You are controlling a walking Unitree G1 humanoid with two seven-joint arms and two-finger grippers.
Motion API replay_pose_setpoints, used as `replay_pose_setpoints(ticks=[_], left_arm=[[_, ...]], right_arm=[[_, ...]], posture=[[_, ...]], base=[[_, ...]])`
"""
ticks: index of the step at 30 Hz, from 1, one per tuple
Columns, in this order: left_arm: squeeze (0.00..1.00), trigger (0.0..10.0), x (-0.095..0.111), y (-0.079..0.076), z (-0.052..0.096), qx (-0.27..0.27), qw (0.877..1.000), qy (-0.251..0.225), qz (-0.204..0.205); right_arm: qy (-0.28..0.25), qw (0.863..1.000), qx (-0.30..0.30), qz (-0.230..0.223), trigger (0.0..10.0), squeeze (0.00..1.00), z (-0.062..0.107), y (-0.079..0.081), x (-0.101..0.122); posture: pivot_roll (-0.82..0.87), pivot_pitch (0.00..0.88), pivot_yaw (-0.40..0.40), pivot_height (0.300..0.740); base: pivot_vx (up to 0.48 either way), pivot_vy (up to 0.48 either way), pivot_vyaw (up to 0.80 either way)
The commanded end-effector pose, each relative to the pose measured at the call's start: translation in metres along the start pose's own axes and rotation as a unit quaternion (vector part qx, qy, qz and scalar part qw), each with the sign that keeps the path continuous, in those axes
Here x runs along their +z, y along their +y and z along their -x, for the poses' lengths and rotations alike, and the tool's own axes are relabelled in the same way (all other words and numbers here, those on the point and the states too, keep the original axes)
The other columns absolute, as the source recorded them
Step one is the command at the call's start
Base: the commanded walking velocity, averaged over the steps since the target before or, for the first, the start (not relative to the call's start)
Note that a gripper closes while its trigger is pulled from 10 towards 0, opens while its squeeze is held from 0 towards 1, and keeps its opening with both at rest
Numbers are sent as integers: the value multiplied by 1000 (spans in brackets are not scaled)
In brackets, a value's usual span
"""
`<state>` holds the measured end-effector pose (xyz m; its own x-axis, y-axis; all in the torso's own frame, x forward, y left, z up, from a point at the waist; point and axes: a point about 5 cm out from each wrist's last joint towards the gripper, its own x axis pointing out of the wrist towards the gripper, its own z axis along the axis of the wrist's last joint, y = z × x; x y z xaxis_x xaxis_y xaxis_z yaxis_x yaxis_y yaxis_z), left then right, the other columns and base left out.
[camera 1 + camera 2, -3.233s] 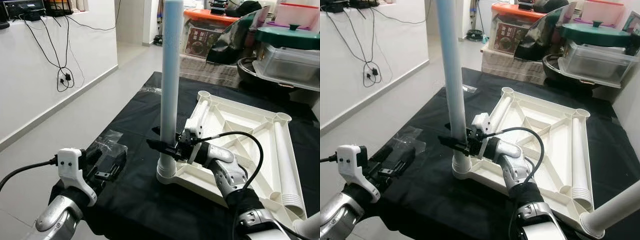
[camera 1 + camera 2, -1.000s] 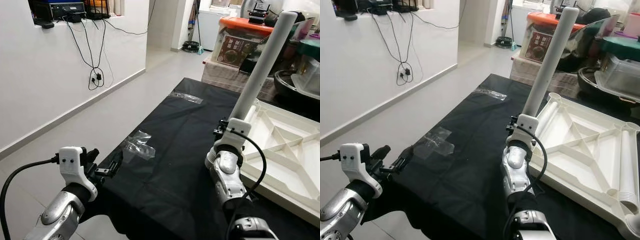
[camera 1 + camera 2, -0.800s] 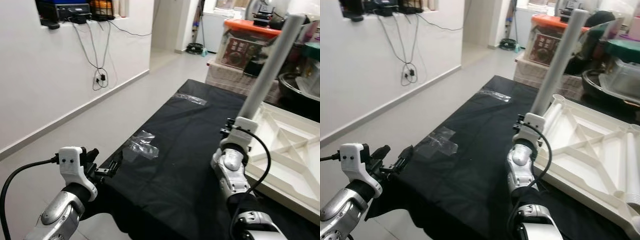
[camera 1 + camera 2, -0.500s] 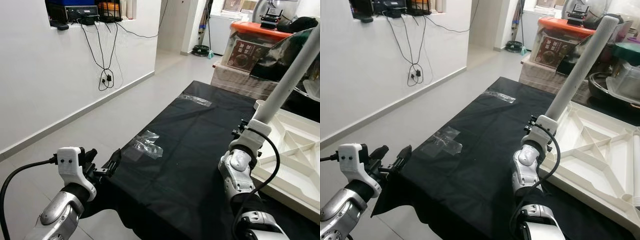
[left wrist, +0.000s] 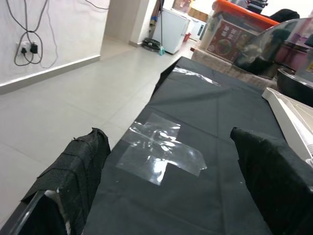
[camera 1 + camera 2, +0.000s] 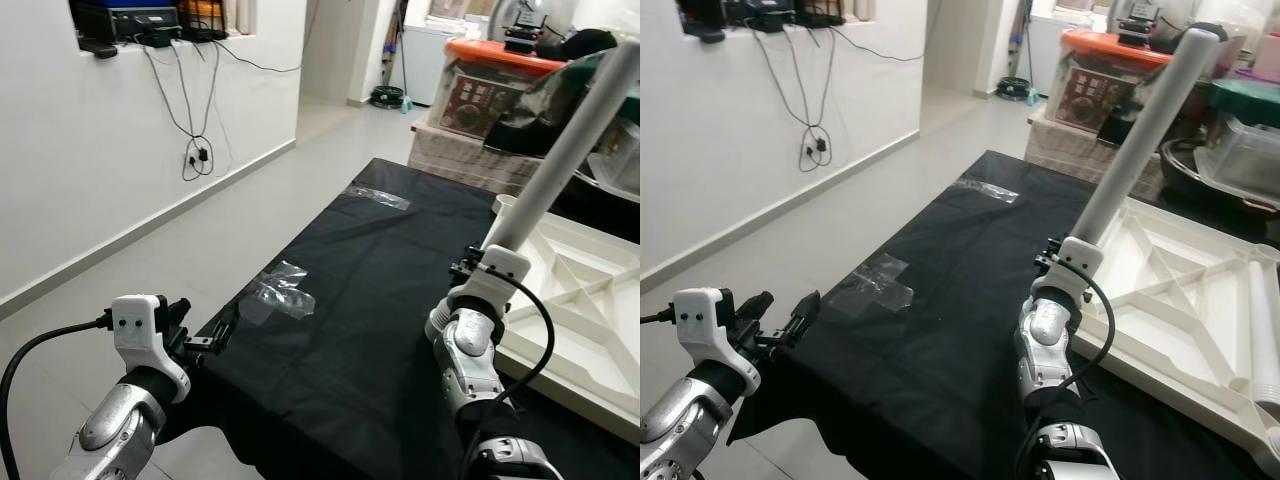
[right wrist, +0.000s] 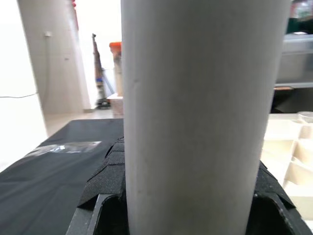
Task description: Building children table
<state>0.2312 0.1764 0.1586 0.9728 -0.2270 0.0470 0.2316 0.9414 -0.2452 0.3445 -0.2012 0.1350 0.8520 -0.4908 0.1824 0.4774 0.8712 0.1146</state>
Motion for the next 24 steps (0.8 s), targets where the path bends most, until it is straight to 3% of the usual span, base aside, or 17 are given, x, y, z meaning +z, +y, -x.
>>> replay_pose_setpoints(ticks=[1,10,15,24], left_arm=[[0,10000,-4,1,0,2,1000,6,3],[0,10000,-4,2,0,3,1000,5,2],[0,10000,-3,2,-1,3,1000,4,0],[0,10000,-4,3,-2,2,1000,5,-1]], right_arm=[[60,998,9,19,0,0,12,-8,-27],[50,996,68,28,0,0,11,3,-24],[38,990,129,34,0,0,18,16,-24],[53,985,160,34,0,0,18,18,-27]], posture=[[79,0,-80,740],[82,0,-80,740],[85,0,-81,740],[81,0,-81,740]], base=[[0,0,0],[0,0,0],[0,0,0],[0,0,0]])
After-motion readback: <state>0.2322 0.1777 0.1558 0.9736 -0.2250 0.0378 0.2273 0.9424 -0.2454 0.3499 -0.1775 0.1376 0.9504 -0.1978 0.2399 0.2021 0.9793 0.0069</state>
